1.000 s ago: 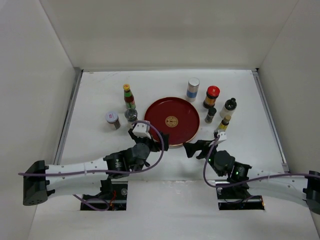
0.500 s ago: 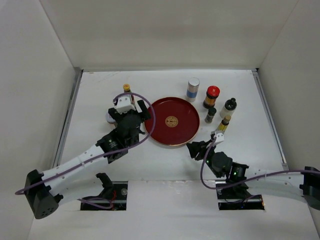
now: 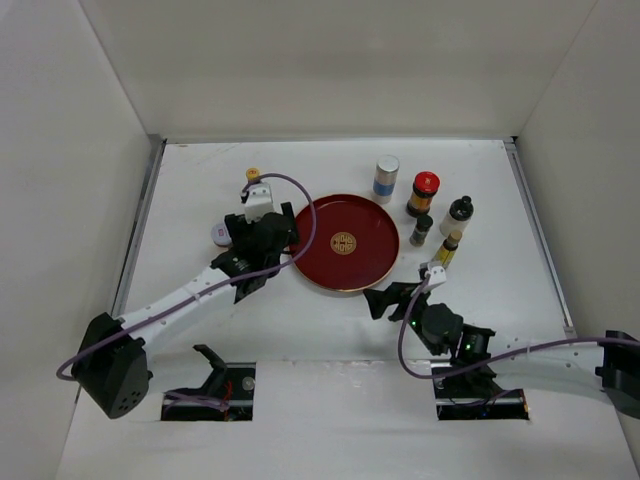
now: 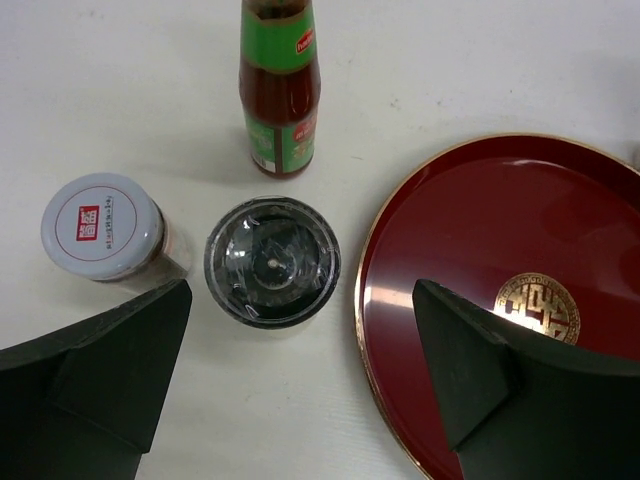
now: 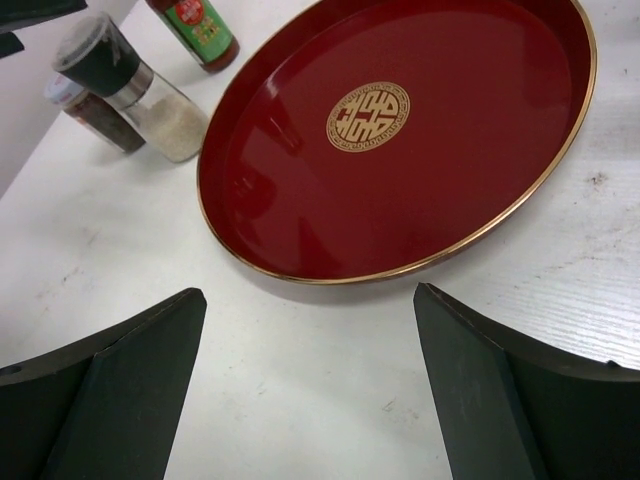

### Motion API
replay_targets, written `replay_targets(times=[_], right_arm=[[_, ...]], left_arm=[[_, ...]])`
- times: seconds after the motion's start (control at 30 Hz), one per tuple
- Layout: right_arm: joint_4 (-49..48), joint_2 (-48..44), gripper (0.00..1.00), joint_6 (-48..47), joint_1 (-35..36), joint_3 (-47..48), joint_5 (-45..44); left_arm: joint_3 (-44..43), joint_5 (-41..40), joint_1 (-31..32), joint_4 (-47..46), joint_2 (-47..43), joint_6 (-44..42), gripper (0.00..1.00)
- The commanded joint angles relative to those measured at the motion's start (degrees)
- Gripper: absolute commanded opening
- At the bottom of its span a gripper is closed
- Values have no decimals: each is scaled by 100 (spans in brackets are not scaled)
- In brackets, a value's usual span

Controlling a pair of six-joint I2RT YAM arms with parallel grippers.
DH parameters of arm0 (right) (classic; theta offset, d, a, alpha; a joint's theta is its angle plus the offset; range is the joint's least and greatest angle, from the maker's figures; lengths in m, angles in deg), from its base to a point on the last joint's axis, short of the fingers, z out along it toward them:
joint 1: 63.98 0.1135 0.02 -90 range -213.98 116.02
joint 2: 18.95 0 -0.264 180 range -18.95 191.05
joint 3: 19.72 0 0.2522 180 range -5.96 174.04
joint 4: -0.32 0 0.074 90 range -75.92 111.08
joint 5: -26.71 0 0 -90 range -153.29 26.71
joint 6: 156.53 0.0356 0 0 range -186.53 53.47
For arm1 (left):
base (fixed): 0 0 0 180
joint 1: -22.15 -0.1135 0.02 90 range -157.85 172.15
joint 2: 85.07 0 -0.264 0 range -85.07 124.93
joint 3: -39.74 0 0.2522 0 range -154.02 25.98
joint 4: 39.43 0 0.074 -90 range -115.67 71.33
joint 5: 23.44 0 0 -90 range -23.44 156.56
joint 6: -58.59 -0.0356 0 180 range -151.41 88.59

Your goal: Organize the condiment bottles

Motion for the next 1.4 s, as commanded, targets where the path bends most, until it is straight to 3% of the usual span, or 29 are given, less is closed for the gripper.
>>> replay_targets(times=[0.0, 0.27, 0.57, 0.63, 0.73, 0.8, 1.1, 1.37], right_arm=[[-344, 150, 92, -11, 58, 167, 71], [-344, 177, 92, -11, 58, 185, 71], [-344, 81, 90, 15, 58, 141, 88], [-344, 54, 90, 24, 58, 123, 88], [-344, 37, 89, 24, 58, 123, 88], [-344, -16, 89, 24, 58, 97, 88], [-353, -122, 89, 42, 58, 44, 88], [-361, -218, 89, 51, 32, 0, 79]], left_arm=[[52, 171, -107, -245, 146, 91, 94], [166, 127, -458, -376, 498, 170, 91], [263, 636, -872, -1106, 867, 21, 80], [263, 724, -916, -1229, 946, 3, 70], [220, 699, -916, -1317, 964, -76, 40], [193, 637, -898, -1300, 824, -137, 35], [-685, 399, -310, -1018, 67, -656, 33], [-1941, 1058, -72, -1625, 1787, -665, 33]])
